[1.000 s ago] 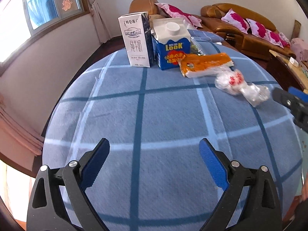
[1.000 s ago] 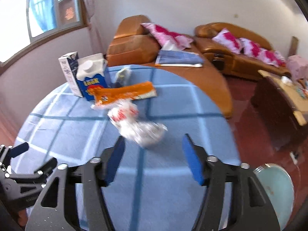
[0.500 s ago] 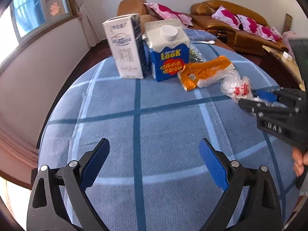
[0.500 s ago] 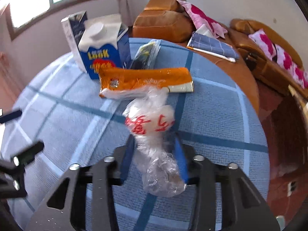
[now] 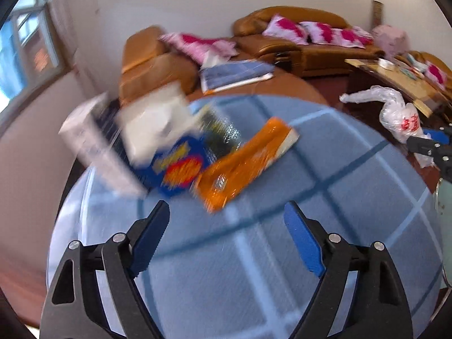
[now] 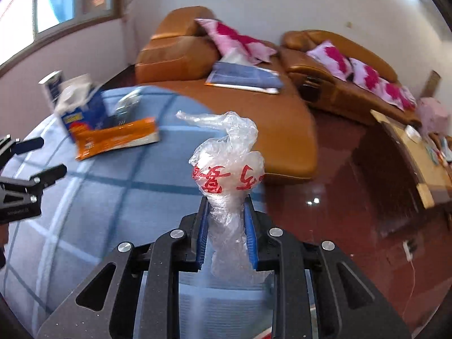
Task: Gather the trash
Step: 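Grasp the clear red-printed plastic bag with the right tool while the left grasps the orange wrapper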
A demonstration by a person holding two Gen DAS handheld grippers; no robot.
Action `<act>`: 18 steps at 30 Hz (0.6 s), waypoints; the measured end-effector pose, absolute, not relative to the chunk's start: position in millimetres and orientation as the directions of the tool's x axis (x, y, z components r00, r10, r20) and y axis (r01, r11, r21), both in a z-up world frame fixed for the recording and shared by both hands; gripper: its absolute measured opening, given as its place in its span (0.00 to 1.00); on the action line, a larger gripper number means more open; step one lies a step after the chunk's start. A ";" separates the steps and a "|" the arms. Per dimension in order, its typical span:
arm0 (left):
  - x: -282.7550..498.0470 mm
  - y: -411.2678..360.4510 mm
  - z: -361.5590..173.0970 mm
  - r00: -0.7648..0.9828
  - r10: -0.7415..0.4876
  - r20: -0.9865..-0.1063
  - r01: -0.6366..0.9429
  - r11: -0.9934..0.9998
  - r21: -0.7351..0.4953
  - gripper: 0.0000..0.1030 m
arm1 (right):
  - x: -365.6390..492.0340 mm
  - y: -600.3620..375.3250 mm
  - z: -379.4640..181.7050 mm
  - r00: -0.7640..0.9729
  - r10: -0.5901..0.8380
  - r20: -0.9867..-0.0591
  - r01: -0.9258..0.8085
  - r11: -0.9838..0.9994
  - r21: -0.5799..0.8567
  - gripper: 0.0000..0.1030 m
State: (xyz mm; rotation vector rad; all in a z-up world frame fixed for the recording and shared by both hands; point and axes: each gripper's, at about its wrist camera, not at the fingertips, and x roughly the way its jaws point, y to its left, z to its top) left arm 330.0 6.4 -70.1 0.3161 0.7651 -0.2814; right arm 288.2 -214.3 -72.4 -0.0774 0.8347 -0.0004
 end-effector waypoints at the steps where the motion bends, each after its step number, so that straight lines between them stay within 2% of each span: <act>1: 337.8 -0.4 -68.8 0.688 -0.148 -0.711 0.384 0.905 0.183 0.79 | 288.4 -218.6 -71.4 0.671 -0.034 -0.741 -0.023 0.997 -0.067 0.23; 5: 365.5 -26.5 -70.2 0.654 -0.184 -0.734 0.461 0.866 0.193 0.73 | 288.5 -239.0 -64.7 0.678 -0.041 -0.734 0.002 0.999 -0.054 0.23; 11: 406.5 -59.2 -98.3 0.592 -0.114 -0.798 0.512 0.818 0.263 0.72 | 288.4 -249.9 -63.4 0.682 -0.030 -0.731 0.014 1.000 -0.029 0.23; 14: 417.5 -55.9 -109.1 0.546 -0.103 -0.832 0.500 0.837 0.224 0.71 | 285.2 -251.4 -64.1 0.680 -0.015 -0.733 0.012 1.000 -0.009 0.23; 17: 418.4 -46.0 -110.4 0.506 -0.141 -0.851 0.478 0.867 0.140 0.61 | 280.8 -249.4 -64.5 0.681 -0.008 -0.732 0.006 1.000 -0.004 0.24; 18: 416.7 -44.2 -110.8 0.502 -0.144 -0.853 0.474 0.870 0.132 0.55 | 279.4 -249.5 -64.5 0.683 -0.007 -0.731 0.007 1.000 -0.003 0.24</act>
